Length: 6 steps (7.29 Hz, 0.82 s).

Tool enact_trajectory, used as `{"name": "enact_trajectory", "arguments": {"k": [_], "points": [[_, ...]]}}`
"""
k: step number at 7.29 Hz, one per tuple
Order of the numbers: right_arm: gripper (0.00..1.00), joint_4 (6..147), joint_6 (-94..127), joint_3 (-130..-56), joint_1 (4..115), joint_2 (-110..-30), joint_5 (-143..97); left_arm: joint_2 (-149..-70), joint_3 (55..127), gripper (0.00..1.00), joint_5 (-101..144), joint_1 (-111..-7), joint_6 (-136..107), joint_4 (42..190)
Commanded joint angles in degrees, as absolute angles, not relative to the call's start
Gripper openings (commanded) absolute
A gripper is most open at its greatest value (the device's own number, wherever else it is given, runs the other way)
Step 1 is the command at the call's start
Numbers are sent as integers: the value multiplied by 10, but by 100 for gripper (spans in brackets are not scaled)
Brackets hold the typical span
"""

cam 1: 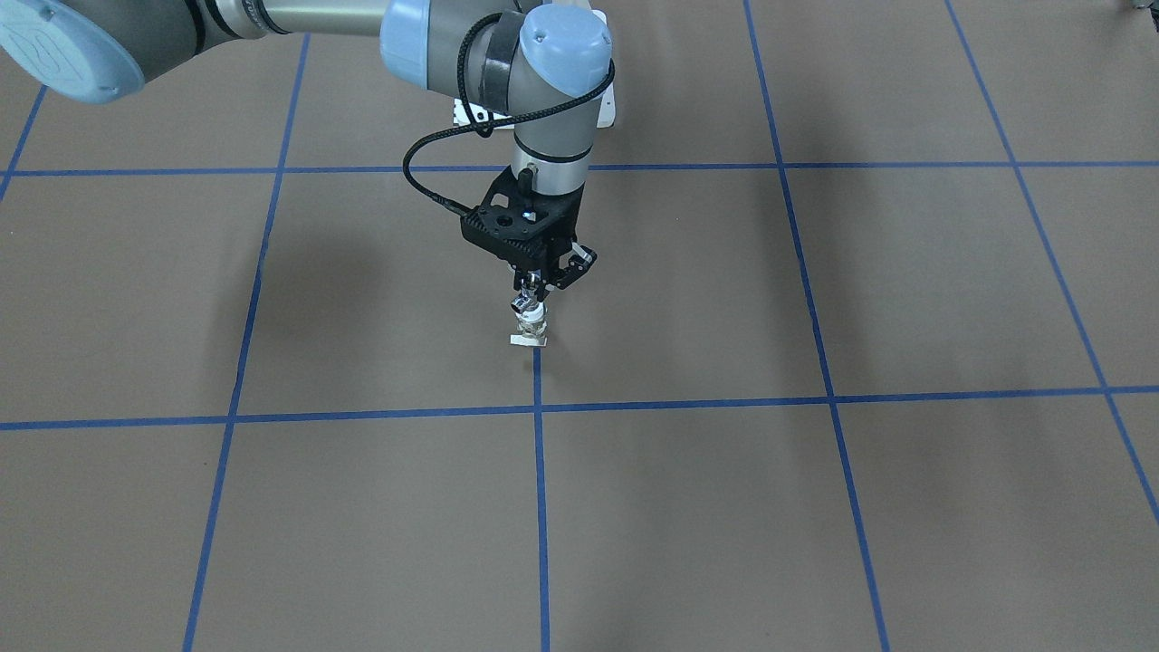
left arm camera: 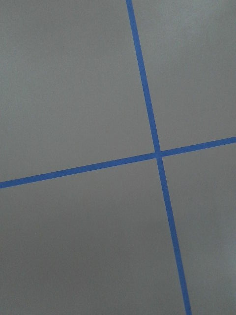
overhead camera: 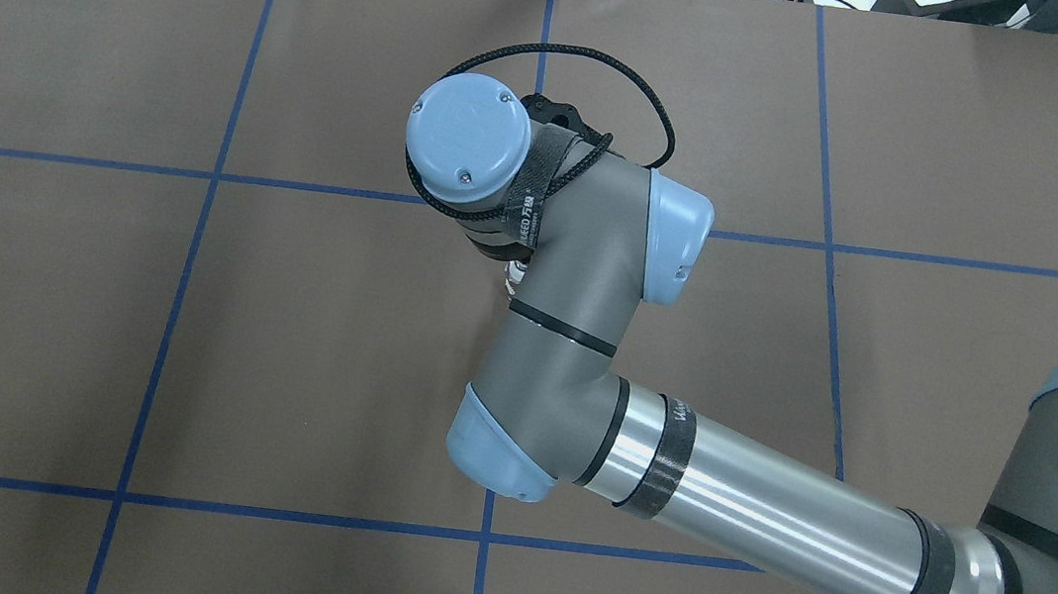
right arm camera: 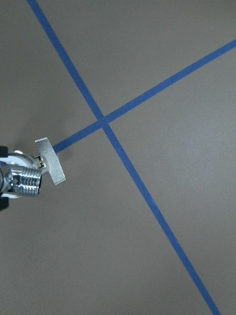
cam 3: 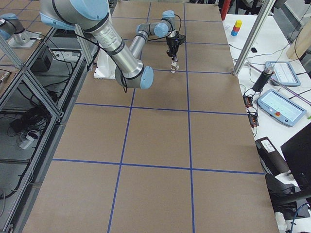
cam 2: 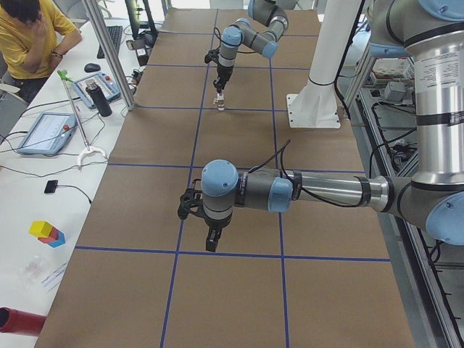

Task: Assemble PPR valve and pipe with both arms
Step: 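Lower the chrome fitting onto the top of the valve with the right gripper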

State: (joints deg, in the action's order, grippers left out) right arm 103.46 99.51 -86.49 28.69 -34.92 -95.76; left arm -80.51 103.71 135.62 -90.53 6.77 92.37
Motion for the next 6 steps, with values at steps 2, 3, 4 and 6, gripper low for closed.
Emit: {"name": "enact_trajectory", "arguments": {"k": [2, 3, 4, 6], "points": [[52, 1020, 979, -864, 287, -357, -948, -805, 1037, 100, 1356, -905, 68, 924], [71, 1018, 973, -861, 287, -357, -947, -806, 1036, 100, 1356, -905, 68, 924], [100, 1015, 969, -861, 287, -357, -941, -806, 1036, 100, 1356, -905, 68, 924], [100, 1015, 946, -867, 291, -354, -940, -806, 1035, 100, 1356, -905, 68, 924]]}}
